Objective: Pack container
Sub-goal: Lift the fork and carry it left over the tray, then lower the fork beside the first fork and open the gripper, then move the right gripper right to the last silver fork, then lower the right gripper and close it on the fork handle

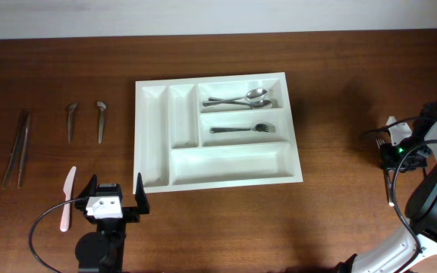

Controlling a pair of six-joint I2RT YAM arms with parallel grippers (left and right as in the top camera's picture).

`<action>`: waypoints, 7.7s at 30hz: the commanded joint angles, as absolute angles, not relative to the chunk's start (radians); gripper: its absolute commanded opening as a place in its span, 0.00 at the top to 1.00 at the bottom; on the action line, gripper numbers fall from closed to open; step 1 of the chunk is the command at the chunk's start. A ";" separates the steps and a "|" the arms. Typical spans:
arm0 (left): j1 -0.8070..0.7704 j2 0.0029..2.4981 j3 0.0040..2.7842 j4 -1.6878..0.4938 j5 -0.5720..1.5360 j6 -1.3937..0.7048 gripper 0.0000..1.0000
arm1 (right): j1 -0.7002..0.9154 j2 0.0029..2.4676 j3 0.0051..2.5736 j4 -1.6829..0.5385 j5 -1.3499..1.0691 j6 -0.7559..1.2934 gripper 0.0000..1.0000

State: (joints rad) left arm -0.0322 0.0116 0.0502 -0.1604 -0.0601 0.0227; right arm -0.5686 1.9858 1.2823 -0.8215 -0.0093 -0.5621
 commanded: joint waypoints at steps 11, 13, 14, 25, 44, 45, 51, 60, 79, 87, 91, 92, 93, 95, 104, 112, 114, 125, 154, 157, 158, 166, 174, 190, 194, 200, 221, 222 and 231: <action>-0.028 0.006 0.047 -0.161 -0.057 0.038 0.01 | -0.570 2.003 1.364 -0.823 0.010 -0.284 0.96; -0.028 0.006 0.047 -0.161 -0.057 0.038 0.01 | -0.567 2.003 1.392 -0.839 0.009 -0.271 0.96; -0.028 0.006 0.047 -0.161 -0.057 0.038 0.01 | -0.566 2.003 1.403 -0.849 0.010 -0.271 0.96; -0.028 0.006 0.047 -0.161 -0.057 0.038 0.01 | -0.449 2.003 1.607 -0.941 -0.078 0.104 0.96; -0.028 0.006 0.047 -0.161 -0.057 0.038 0.01 | -0.046 2.003 1.808 -1.031 -0.311 1.003 0.96; -0.028 0.006 0.047 -0.161 -0.057 0.038 0.01 | -0.026 2.003 1.808 -1.038 -0.311 1.053 0.96; -0.028 0.006 0.047 -0.161 -0.057 0.038 0.01 | 0.113 2.004 1.807 -1.031 -0.311 1.298 0.96; -0.028 0.006 0.047 -0.161 -0.057 0.038 0.01 | 0.295 2.004 1.802 -1.037 -0.184 1.441 0.96; -0.028 0.006 0.047 -0.161 -0.057 0.038 0.01 | 0.336 2.011 1.641 -0.923 -0.048 1.615 0.96; -0.028 0.006 0.047 -0.161 -0.057 0.038 0.01 | 0.342 2.033 1.626 -0.931 -0.064 1.614 0.96; -0.028 0.006 0.047 -0.161 -0.057 0.038 0.01 | 0.352 2.046 1.626 -0.918 -0.071 1.614 0.95; -0.028 0.006 0.047 -0.161 -0.057 0.038 0.01 | 0.354 2.051 1.626 -0.920 -0.071 1.614 0.95; -0.028 0.006 0.047 -0.161 -0.057 0.038 0.01 | 0.358 2.054 1.626 -0.920 -0.077 1.613 0.95; -0.028 0.006 0.047 -0.161 -0.057 0.038 0.01 | 0.366 2.059 1.626 -0.920 -0.078 1.613 0.95; -0.028 0.006 0.047 -0.161 -0.057 0.038 0.01 | 0.381 2.068 1.626 -0.920 -0.078 1.614 0.92; -0.028 0.006 0.047 -0.161 -0.057 0.038 0.01 | 0.381 2.069 1.626 -0.919 -0.078 1.614 0.76; -0.028 0.006 0.047 -0.161 -0.057 0.038 0.01 | 0.381 2.069 1.626 -0.918 -0.078 1.614 0.71; -0.028 0.006 0.047 -0.161 -0.057 0.038 0.01 | 0.345 2.067 1.639 -0.844 -0.095 1.480 0.09; -0.028 0.006 0.047 -0.161 -0.057 0.038 0.01 | 0.113 1.984 2.127 -1.420 0.388 0.120 0.01; -0.028 0.006 0.047 -0.161 -0.057 0.038 0.01 | 0.073 1.985 2.127 -1.465 0.413 -0.077 0.01; -0.028 0.006 0.047 -0.161 -0.057 0.038 0.01 | 0.054 1.985 2.127 -1.482 0.413 -0.147 0.01; -0.028 0.006 0.047 -0.161 -0.057 0.038 0.01 | -0.098 1.982 2.127 -1.598 0.375 -0.314 0.01; -0.028 0.006 0.047 -0.161 -0.057 0.038 0.01 | -0.341 1.979 2.126 -1.684 0.105 -0.562 0.01; -0.028 0.006 0.047 -0.161 -0.057 0.038 0.01 | -0.694 1.983 1.941 -1.527 -0.076 -0.794 0.01; -0.028 0.006 0.047 -0.161 -0.057 0.038 0.01 | -0.694 1.983 1.834 -1.427 -0.017 -0.793 0.01; -0.028 0.006 0.047 -0.161 -0.057 0.038 0.01 | -0.701 1.983 1.703 -1.325 0.009 -0.778 0.00; -0.028 0.006 0.047 -0.161 -0.057 0.038 0.01 | -0.777 2.041 1.619 -1.101 -0.008 -0.744 0.00; -0.028 0.006 0.047 -0.161 -0.057 0.038 0.01 | -0.777 2.049 1.620 -1.102 -0.013 -0.743 0.00; -0.028 0.006 0.047 -0.161 -0.057 0.038 0.01 | -0.777 2.077 1.619 -1.099 -0.018 -0.725 0.01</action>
State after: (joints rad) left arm -0.0322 0.0116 0.0502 -0.1604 -0.0601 0.0227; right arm -0.7799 2.0678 1.6295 -1.1004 -0.0021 -0.7364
